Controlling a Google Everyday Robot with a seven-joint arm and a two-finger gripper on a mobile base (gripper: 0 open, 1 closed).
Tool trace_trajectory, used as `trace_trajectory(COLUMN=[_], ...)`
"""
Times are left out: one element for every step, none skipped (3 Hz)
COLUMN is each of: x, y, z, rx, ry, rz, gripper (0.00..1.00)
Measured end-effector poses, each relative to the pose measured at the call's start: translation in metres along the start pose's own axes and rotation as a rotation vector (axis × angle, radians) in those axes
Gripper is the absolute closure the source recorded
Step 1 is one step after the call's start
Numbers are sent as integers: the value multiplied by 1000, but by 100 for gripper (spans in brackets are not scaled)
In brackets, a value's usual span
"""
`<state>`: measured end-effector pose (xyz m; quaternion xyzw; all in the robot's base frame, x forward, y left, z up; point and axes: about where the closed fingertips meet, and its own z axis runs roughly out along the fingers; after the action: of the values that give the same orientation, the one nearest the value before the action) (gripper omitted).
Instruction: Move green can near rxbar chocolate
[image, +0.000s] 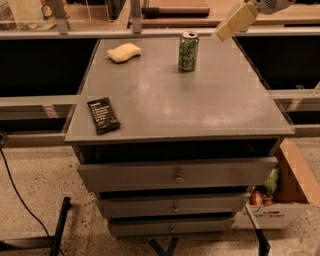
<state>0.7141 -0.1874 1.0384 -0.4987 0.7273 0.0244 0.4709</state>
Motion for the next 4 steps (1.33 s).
trace_trajectory(x=[-2,-4,3,18], y=[5,7,11,17], z=[23,44,65,87], rx=[-16,-13,-6,-11], ry=[-101,-172,-172,-138], rz=[181,301,342,339], gripper=[0,0,0,0])
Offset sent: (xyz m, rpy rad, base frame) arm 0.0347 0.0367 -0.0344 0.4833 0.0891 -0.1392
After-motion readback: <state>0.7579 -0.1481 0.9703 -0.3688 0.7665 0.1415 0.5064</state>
